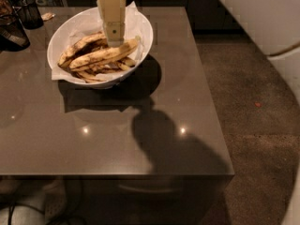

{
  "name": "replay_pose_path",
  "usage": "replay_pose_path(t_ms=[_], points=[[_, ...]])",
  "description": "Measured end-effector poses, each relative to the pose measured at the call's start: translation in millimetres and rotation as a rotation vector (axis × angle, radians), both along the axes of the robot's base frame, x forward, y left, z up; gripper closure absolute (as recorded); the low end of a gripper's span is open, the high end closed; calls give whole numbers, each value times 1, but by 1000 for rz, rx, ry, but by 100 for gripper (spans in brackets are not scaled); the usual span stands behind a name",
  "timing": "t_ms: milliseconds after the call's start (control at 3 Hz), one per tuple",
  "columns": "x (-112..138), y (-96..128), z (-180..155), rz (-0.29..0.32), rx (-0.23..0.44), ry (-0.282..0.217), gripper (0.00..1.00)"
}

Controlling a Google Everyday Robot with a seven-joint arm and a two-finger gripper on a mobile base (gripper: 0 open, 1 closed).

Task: Pick banana from white bowl

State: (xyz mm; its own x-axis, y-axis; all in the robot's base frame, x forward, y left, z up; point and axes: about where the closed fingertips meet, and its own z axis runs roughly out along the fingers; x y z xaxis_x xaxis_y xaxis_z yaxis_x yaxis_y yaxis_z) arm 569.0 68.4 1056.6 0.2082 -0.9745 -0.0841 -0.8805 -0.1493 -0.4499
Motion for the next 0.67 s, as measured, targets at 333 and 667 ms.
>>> replay_pose_path(t_ms=[333,667], points=[[10,12,-12,-7,40,49,0],[23,26,-29,-21,62,111,0]])
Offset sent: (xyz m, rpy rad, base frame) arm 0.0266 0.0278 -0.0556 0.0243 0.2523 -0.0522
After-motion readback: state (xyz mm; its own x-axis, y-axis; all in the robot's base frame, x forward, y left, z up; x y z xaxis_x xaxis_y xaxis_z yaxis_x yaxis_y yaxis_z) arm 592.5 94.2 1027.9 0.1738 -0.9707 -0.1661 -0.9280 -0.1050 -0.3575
